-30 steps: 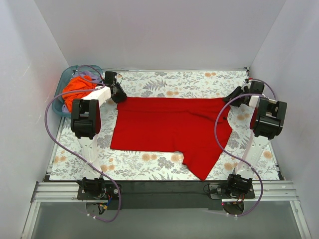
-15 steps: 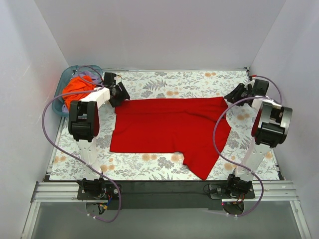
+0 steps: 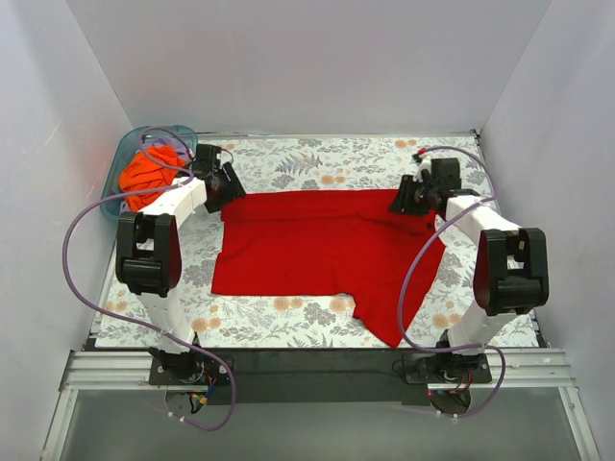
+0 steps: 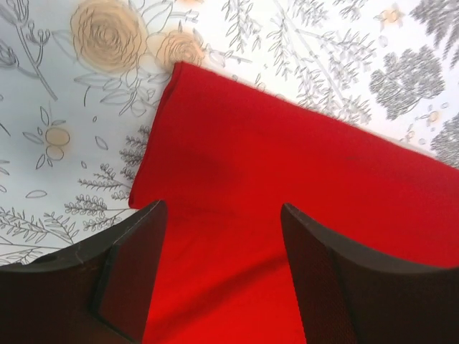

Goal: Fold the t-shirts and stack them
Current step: Fold the tshirt

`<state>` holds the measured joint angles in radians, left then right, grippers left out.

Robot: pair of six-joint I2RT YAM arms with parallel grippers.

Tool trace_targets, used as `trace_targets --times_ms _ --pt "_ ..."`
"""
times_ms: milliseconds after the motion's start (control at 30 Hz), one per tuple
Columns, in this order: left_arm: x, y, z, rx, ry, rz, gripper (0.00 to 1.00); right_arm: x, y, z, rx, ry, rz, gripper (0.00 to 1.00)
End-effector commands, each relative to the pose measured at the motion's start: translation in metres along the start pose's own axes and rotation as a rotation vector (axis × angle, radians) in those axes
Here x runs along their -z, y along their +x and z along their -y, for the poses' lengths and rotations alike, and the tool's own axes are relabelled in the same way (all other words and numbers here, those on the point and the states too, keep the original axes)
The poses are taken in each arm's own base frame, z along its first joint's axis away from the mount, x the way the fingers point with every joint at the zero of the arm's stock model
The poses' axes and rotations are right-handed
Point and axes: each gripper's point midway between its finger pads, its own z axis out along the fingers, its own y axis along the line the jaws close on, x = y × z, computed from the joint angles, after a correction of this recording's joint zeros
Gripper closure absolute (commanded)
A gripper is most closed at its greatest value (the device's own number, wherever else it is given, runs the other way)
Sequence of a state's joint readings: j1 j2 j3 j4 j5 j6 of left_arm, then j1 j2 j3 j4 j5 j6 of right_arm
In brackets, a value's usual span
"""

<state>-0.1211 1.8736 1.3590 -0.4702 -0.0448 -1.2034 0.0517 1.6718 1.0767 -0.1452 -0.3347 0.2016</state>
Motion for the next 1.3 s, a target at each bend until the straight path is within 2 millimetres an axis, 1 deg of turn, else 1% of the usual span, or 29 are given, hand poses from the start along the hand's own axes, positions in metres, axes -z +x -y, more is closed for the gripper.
trace_targets --times_ms 0,33,100,133,200,233,267,300,333,367,400,433,467,500,567,600,633,700,800,867,933,1067,1100,1133,1267 --pt "0.006 0.005 -0.004 -0.027 -0.017 0.011 0.36 -0.001 0.017 -0.011 0.165 0.05 -0.056 0.58" --pt "0.01 0.006 -0.003 -0.034 -0.016 0.016 0.36 -0.006 0.022 -0.021 0.203 0.042 -0.076 0.58" --pt "0.014 0.013 -0.008 -0.042 -0.031 0.018 0.37 -0.011 0.026 -0.022 0.259 0.055 -0.099 0.6" --pt "0.013 0.027 -0.015 -0.044 -0.044 -0.008 0.36 -0.016 0.029 -0.023 0.271 0.052 -0.112 0.61" --pt "0.024 0.035 -0.014 -0.045 -0.028 -0.003 0.36 -0.022 0.033 -0.027 0.294 0.054 -0.131 0.63" --pt "0.024 0.056 -0.022 -0.057 -0.042 -0.037 0.36 -0.028 0.04 -0.027 0.296 0.055 -0.157 0.63" --pt "0.034 0.055 -0.019 -0.06 -0.022 -0.012 0.36 -0.03 0.038 -0.028 0.3 0.058 -0.158 0.64" --pt "0.036 0.064 -0.023 -0.07 -0.025 -0.019 0.36 -0.033 0.04 -0.027 0.318 0.063 -0.169 0.64" --pt "0.036 0.078 -0.03 -0.088 -0.038 -0.041 0.36 -0.037 0.045 -0.024 0.332 0.07 -0.186 0.64" --pt "0.04 0.083 -0.031 -0.097 -0.038 -0.038 0.36 -0.038 0.042 -0.021 0.336 0.092 -0.182 0.64" --pt "0.047 0.081 -0.033 -0.102 -0.041 -0.008 0.36 -0.04 0.041 -0.018 0.344 0.104 -0.183 0.65" --pt "0.051 0.085 -0.032 -0.114 -0.039 0.001 0.36 -0.043 0.042 -0.014 0.347 0.12 -0.191 0.65" --pt "0.052 0.091 -0.037 -0.119 -0.046 0.005 0.36 -0.044 0.04 -0.008 0.351 0.15 -0.19 0.65" --pt "0.057 0.087 -0.037 -0.117 -0.042 0.035 0.36 -0.045 0.033 -0.008 0.362 0.16 -0.177 0.65" --pt "0.056 0.083 -0.046 -0.121 -0.076 0.079 0.36 -0.048 0.03 -0.002 0.375 0.19 -0.179 0.64" --pt "0.056 0.081 -0.048 -0.125 -0.089 0.089 0.36 -0.049 0.024 -0.003 0.38 0.193 -0.169 0.64" --pt "0.055 0.078 -0.05 -0.128 -0.103 0.096 0.37 -0.053 0.024 -0.001 0.384 0.195 -0.175 0.64" --pt "0.054 0.073 -0.046 -0.124 -0.1 0.105 0.36 -0.056 0.024 0.001 0.384 0.203 -0.181 0.64" --pt "0.05 0.072 -0.042 -0.128 -0.095 0.095 0.36 -0.061 0.019 0.003 0.386 0.213 -0.18 0.63" --pt "0.049 0.074 -0.043 -0.13 -0.096 0.09 0.36 -0.059 0.011 0.009 0.396 0.258 -0.166 0.63" --pt "0.049 0.073 -0.044 -0.13 -0.097 0.09 0.36 -0.057 0.005 0.008 0.404 0.265 -0.151 0.63" --pt "0.048 0.073 -0.042 -0.133 -0.092 0.087 0.36 -0.061 0.001 0.012 0.436 0.277 -0.156 0.62" --pt "0.047 0.075 -0.042 -0.134 -0.093 0.081 0.36 -0.063 0.004 0.013 0.44 0.278 -0.169 0.62" --pt "0.046 0.075 -0.042 -0.135 -0.092 0.078 0.36 -0.064 0.002 0.013 0.444 0.275 -0.167 0.62" --pt "0.045 0.076 -0.042 -0.134 -0.09 0.071 0.36 -0.068 0.004 0.014 0.45 0.272 -0.179 0.61"
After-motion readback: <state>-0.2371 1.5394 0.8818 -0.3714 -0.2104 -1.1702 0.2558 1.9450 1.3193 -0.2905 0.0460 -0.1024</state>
